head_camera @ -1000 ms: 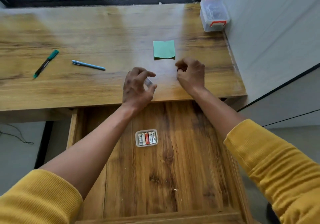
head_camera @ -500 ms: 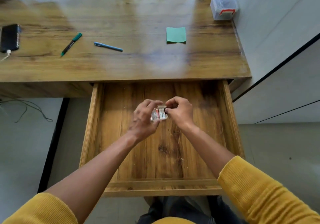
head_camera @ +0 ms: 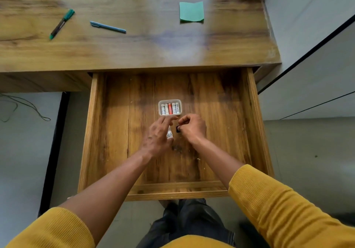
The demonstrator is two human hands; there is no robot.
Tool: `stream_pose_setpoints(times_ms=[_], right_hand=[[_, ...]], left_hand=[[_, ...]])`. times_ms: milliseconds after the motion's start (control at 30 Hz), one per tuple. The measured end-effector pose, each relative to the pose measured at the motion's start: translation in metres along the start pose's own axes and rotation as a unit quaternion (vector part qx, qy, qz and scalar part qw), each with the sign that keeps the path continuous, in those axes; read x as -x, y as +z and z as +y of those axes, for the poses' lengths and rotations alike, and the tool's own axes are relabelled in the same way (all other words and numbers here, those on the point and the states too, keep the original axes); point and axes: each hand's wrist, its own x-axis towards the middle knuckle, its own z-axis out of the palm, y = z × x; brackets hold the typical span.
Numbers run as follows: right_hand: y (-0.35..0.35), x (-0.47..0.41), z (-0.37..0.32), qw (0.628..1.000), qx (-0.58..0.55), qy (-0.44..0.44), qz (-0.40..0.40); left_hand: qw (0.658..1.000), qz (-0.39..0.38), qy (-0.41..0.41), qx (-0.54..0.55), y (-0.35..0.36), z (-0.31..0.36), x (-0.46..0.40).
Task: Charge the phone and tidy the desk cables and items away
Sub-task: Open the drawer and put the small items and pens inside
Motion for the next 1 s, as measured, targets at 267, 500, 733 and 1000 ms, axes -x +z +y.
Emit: stream_pose_setpoints(times_ms=[267, 500, 733, 1000], right_hand=[[0.008, -0.005, 0.011, 0.998, 0.056, -0.021, -0.001], [0.003, -0.003, 0.013, 0.997, 0.053, -0.058, 0.007], [-0.015, -0.006, -0.025, 0.982, 0.022, -0.177, 0.057], [-0.042, -0.052, -0.105, 0.938, 0.051, -0.323, 0.118]], left_hand=[[0.999, -0.022, -0.026, 0.006, 0.011, -0.008, 0.005], [1.0, 0.026, 0.009, -0.008, -0.002, -0.005, 0.003], [0.992, 0.12, 0.014, 0.027, -0.039, 0.003, -0.022], [0.979, 0.203, 0.002, 0.013, -0.105, 0.004, -0.076]])
